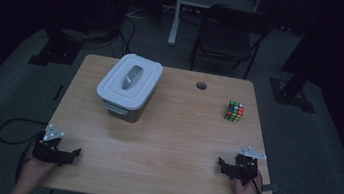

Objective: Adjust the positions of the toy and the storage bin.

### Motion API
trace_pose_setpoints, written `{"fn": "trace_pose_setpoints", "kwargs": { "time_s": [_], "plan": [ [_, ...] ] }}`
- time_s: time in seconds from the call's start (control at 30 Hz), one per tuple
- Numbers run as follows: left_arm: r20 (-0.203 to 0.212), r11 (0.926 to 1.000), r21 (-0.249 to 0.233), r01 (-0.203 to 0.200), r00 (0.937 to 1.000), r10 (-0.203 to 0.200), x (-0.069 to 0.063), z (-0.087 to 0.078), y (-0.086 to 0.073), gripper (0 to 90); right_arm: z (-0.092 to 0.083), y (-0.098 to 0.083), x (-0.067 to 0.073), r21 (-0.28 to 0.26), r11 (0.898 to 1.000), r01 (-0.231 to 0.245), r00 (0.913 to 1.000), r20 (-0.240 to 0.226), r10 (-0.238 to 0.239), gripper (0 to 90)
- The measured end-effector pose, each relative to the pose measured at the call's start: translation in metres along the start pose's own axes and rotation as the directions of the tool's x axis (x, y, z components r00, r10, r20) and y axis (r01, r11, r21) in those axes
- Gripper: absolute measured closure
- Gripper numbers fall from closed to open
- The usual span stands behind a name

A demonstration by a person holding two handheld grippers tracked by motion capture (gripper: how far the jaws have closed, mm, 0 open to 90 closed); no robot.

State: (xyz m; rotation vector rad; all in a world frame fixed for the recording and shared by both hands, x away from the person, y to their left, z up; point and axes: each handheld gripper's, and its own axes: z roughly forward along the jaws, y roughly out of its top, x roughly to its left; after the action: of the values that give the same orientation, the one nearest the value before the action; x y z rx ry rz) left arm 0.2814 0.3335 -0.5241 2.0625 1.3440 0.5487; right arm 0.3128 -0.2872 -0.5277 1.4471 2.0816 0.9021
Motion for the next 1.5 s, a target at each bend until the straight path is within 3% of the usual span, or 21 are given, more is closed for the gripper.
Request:
{"fn": "trace_pose_setpoints", "kwargs": {
  "time_s": [0.37, 0.5, 0.83, 1.1, 1.37, 1.5],
  "plan": [
    [-0.004, 1.0, 0.001, 0.004, 1.0, -0.004, -0.001, 0.0, 0.0, 1.2, 0.0, 0.0, 0.0, 0.001, 1.0, -0.004, 1.0, 0.002, 0.004, 13.1],
    [-0.025, 0.9996, -0.001, 0.028, 0.9993, -0.028, -0.003, 0.0, 0.0, 1.2, -0.001, 0.0, 0.001, 0.003, 1.0, -0.006, 1.0, 0.002, 0.006, 13.1],
    [-0.01, 0.9999, 0.001, 0.012, 0.9999, -0.012, 0.0, 0.0, 0.0, 1.3, 0.001, 0.001, 0.003, 0.004, 1.0, -0.022, 0.9995, 0.021, 0.022, 12.2],
    [-0.027, 0.9999, -0.016, 0.003, 0.9996, -0.004, 0.005, -0.003, 0.008, 1.3, 0.005, 0.007, 0.015, -0.02, 0.999, -0.036, 0.9993, -0.009, 0.036, 12.2],
    [-0.015, 0.9998, -0.013, 0.015, 0.9998, -0.015, 0.012, 0.007, 0.017, 1.3, 0.014, 0.025, 0.031, -0.037, 0.999, 0.01, 0.9997, -0.02, -0.011, 12.2],
    [-0.006, 0.9999, -0.008, 0.012, 0.9999, -0.012, 0.014, 0.015, 0.023, 1.3, 0.021, 0.038, 0.044, -0.052, 0.998, 0.031, 0.9983, -0.048, -0.033, 12.2]
  ]
}}
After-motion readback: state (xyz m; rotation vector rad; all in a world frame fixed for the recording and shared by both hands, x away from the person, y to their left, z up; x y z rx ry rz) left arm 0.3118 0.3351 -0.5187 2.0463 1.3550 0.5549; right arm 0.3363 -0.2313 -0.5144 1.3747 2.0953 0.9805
